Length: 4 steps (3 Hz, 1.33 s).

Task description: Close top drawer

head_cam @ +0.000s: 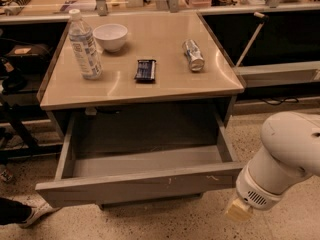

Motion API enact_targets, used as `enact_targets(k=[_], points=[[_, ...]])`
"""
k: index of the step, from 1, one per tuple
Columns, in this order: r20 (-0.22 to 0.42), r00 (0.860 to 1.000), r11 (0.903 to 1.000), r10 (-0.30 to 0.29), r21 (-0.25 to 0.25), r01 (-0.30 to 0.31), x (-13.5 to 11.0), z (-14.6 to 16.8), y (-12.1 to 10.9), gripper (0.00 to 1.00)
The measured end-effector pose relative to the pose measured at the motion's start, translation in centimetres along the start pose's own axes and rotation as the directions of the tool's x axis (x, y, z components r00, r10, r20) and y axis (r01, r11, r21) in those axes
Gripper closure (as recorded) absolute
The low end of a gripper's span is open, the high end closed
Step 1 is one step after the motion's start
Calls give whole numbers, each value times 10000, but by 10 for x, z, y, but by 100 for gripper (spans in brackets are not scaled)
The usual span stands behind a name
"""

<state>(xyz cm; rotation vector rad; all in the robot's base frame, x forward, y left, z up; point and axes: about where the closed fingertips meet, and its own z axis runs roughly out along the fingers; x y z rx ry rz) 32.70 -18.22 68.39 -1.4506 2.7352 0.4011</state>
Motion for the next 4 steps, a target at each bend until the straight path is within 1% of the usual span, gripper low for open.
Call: enact_targets(k=[1, 2, 3, 4], points=[[155, 9999, 10000, -12, 27, 11, -13, 16, -14, 100], [246, 9997, 9999, -32, 96, 30, -28, 32, -35, 100], [286, 9995, 9997, -166, 201, 160, -41, 41, -50, 100], [263, 9990, 9986, -371, 375, 361, -54, 42, -61, 100]])
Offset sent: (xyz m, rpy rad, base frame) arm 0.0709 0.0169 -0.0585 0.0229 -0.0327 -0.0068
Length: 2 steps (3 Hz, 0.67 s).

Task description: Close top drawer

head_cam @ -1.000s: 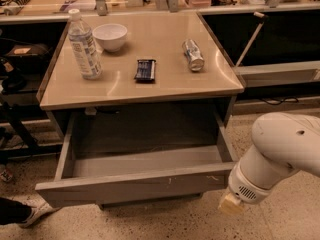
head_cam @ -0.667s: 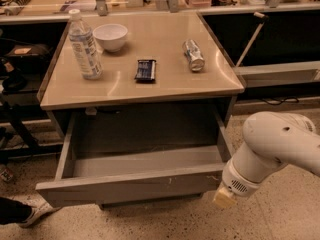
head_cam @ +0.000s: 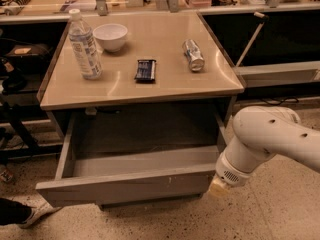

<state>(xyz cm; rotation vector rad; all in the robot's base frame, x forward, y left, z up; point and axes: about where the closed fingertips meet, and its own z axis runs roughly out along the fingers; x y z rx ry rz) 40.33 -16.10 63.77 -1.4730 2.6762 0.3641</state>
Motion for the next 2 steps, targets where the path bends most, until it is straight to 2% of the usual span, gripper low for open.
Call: enact_targets(k=[2], points=[[-2, 10000, 10000, -13, 6, 13, 0, 0, 0, 59]])
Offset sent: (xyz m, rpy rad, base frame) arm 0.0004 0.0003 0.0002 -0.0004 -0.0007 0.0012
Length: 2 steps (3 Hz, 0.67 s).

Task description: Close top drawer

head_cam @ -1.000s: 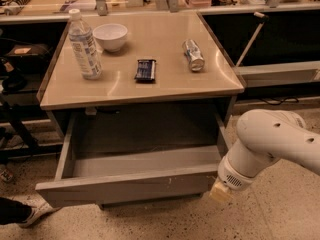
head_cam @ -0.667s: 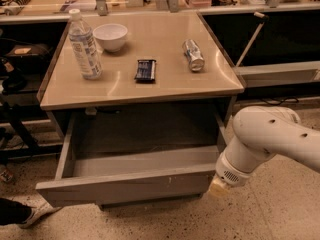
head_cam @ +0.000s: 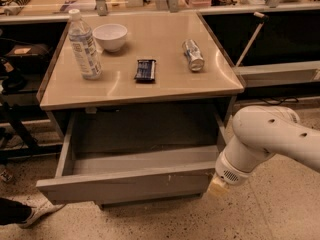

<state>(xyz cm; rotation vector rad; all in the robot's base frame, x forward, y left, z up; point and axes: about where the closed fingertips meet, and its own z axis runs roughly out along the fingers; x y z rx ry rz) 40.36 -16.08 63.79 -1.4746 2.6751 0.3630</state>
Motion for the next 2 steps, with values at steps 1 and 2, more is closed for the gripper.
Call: enact_targets(k=[1, 2], points=[[0, 10000, 10000, 0, 0, 0, 0, 0, 0, 35], [0, 10000, 10000, 0, 0, 0, 0, 0, 0, 11]])
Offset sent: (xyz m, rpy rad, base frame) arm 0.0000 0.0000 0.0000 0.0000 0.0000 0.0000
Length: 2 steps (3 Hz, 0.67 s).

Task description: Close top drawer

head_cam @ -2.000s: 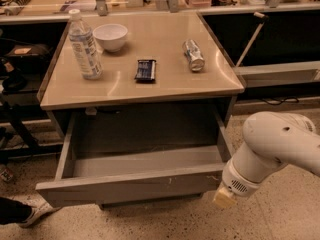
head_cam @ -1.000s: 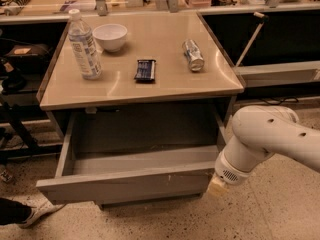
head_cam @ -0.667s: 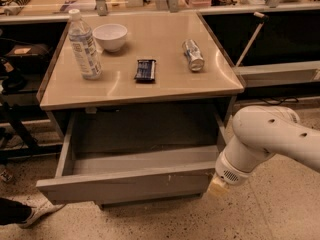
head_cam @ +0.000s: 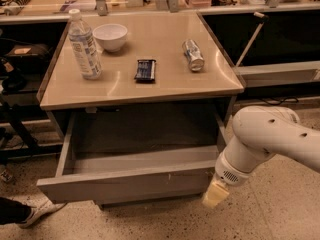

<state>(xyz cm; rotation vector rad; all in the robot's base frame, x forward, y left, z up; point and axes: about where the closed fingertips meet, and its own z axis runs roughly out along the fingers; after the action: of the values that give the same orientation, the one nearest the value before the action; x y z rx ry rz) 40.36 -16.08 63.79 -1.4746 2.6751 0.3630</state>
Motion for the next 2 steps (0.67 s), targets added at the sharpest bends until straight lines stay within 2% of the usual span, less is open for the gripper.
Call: enact_targets(k=[1, 2], points=[[0, 10000, 10000, 0, 0, 0, 0, 0, 0, 0], [0, 10000, 10000, 0, 0, 0, 0, 0, 0, 0]])
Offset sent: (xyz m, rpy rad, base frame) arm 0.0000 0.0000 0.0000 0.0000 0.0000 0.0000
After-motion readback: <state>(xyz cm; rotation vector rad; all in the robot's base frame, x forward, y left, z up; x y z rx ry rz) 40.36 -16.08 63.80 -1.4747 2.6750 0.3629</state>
